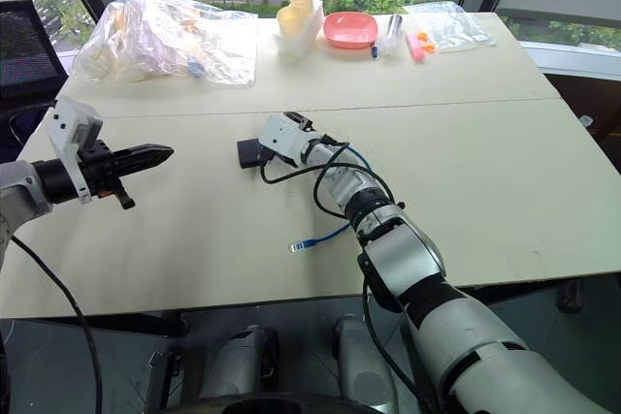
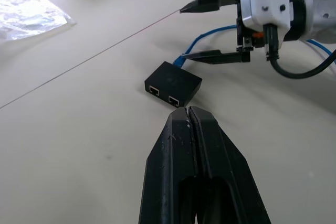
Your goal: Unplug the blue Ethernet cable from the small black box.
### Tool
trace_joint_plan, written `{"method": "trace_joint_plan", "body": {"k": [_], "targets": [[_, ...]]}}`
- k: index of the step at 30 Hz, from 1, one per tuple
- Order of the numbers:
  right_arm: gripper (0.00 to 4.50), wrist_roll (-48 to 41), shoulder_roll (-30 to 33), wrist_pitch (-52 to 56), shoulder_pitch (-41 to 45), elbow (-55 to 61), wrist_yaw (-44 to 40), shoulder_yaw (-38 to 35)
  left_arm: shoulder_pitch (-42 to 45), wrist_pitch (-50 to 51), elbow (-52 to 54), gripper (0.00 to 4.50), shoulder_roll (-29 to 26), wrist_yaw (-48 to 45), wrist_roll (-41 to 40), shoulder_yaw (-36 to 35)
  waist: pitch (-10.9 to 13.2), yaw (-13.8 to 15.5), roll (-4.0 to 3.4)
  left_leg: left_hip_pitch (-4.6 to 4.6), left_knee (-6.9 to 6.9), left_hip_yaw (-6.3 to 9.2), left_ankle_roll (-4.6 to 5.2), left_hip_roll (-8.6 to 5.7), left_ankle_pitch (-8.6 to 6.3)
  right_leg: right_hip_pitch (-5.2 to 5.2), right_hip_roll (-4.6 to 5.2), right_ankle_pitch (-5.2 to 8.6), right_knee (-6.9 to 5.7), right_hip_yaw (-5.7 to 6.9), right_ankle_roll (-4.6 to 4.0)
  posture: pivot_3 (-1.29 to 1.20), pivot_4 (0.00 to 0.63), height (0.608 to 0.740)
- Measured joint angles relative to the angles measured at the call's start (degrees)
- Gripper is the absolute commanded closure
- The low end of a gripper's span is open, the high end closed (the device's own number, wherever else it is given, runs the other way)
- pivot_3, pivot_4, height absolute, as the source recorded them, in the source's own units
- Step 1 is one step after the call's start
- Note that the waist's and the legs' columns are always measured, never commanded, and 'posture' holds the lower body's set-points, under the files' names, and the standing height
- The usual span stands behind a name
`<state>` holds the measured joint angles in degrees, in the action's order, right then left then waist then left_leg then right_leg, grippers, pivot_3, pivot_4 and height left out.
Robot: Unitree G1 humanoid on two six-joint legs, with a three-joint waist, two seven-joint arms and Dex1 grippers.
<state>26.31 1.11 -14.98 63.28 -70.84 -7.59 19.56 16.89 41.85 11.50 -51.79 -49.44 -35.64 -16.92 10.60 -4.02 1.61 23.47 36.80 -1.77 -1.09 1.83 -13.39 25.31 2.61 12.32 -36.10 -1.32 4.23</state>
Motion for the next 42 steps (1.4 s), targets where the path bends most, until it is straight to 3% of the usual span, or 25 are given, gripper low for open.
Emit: {"method": "trace_joint_plan", "body": {"k": [3,15,24,31,34,39,42], "targets": [[0.98,4.31,0.06,0.17,1.13,-0.38,2.62,4.58,-0.69,0.29,1.46,4.5,-0.01,0.66,-0.15,-0.93,-0.01,-0.09,0.02,-0.04,0.01,0.01,0.0,0.0,0.0,-0.02,-0.02,0.01,-0.01,0.0,-0.01,0.0,0.15,0.74],[0.98,5.06,6.55,-2.11,-5.04,9.39,-1.5,6.06,-5.05,1.64,4.56,4.5,-0.41,2.21,-1.27,-4.8,-0.02,0.07,0.03,-0.06,0.13,0.06,0.0,-0.01,0.0,-0.17,0.01,0.03,0.01,0.01,0.02,0.0,0.15,0.74],[0.98,9.03,0.55,2.48,-0.03,-1.4,11.52,8.71,-2.44,1.57,4.07,4.5,-0.01,2.22,-1.16,-4.08,-0.03,-0.07,0.05,-0.19,0.22,0.1,-0.04,0.01,0.06,-0.26,-0.09,-0.02,-0.03,0.01,-0.08,0.0,0.15,0.74],[0.98,14.07,-0.84,4.72,4.14,-6.11,13.12,13.65,-1.25,1.58,3.24,4.5,0.09,2.4,-1.12,-3.83,-0.04,0.0,0.07,-0.2,0.23,0.13,-0.04,0.01,0.06,-0.31,-0.05,-0.01,0.0,0.03,-0.08,0.0,0.15,0.74],[1.75,15.85,-0.85,4.65,4.57,-6.6,12.72,15.34,-1.1,1.58,3.26,4.5,0.45,2.78,-1.11,-3.43,-0.04,-0.02,0.07,-0.2,0.22,0.14,-0.04,0.0,0.06,-0.31,-0.06,-0.01,0.0,0.04,-0.08,0.0,0.15,0.74],[4.28,16.65,-0.67,3.85,5.15,-7.21,12.3,15.93,-1.35,1.45,3.23,4.5,0.75,3.43,-1.08,-3.44,-0.04,-0.01,0.07,-0.12,0.21,0.15,-0.04,0.01,0.06,-0.26,-0.03,0.0,0.02,0.05,-0.05,0.0,0.15,0.74],[4.46,16.79,-0.34,3.14,5.11,-6.97,12.69,16.03,-1.3,0.99,3.08,4.5,1.52,3.52,-1.04,-3.37,-0.06,-0.06,0.1,-0.17,0.21,0.16,-0.04,0.01,0.06,-0.3,-0.04,0.0,0.01,0.06,-0.05,0.0,0.15,0.74]]}}
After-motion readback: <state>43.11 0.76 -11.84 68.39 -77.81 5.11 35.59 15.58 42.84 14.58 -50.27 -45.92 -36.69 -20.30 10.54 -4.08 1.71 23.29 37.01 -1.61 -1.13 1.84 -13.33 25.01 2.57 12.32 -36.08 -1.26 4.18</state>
